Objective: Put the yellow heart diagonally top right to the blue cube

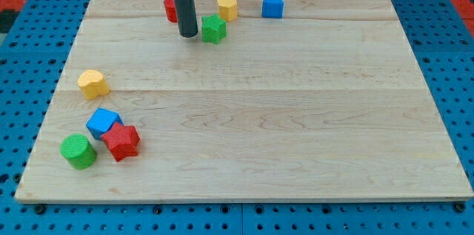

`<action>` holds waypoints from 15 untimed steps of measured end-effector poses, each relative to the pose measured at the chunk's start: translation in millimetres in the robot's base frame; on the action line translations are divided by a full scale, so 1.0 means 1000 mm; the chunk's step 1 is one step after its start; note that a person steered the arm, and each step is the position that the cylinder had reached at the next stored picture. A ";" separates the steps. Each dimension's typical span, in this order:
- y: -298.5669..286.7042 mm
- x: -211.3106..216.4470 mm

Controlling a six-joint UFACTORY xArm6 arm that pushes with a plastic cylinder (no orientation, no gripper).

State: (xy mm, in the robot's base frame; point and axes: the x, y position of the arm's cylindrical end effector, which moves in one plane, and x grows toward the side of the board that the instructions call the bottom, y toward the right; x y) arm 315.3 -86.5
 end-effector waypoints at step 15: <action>0.032 0.073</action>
State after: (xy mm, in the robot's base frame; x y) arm 388.4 -54.6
